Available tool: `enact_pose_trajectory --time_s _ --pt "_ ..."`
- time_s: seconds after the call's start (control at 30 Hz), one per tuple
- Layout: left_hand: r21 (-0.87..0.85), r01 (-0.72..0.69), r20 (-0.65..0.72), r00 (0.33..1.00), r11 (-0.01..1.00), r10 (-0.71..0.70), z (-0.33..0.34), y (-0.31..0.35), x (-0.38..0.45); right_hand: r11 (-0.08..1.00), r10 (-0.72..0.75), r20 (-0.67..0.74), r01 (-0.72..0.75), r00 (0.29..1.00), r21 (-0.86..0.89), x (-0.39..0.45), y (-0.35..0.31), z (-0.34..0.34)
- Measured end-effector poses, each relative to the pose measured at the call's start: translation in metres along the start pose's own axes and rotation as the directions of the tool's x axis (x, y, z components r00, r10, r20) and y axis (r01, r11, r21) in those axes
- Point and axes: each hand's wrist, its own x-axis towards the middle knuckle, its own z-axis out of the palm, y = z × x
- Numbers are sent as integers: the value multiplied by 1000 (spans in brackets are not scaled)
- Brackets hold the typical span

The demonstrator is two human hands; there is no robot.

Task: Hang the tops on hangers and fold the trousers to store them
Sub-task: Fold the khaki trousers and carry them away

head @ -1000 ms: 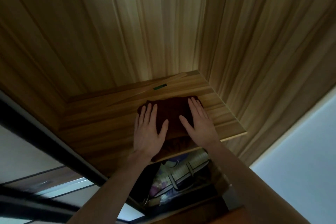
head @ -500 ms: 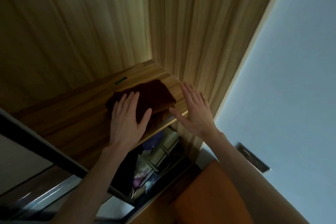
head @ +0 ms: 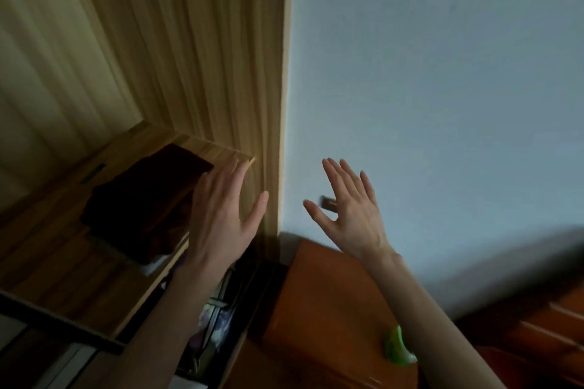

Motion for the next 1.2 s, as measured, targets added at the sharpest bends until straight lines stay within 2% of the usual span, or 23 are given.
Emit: enact_pose_trajectory --time_s 0.17,0.3,0.6,0.9,1.2 --pt "-123 -201 4 979 972 204 32 72 -6 979 185 -119 -194 976 -66 -66 44 -65" --pt "-237 -306 30 946 922 321 59 145 -21 938 289 -176 -315 941 -143 -127 79 -119" --pt "-369 -484 78 834 793 546 99 323 -104 806 495 -320 -565 808 -180 -297 143 -233" --pt "-507 -572 94 707 645 701 132 481 -218 641 637 -442 -752 632 -152 -479 192 -314" --pt "-671 -618 81 489 410 869 162 629 -329 387 734 -568 -916 373 -102 -639 214 -384"
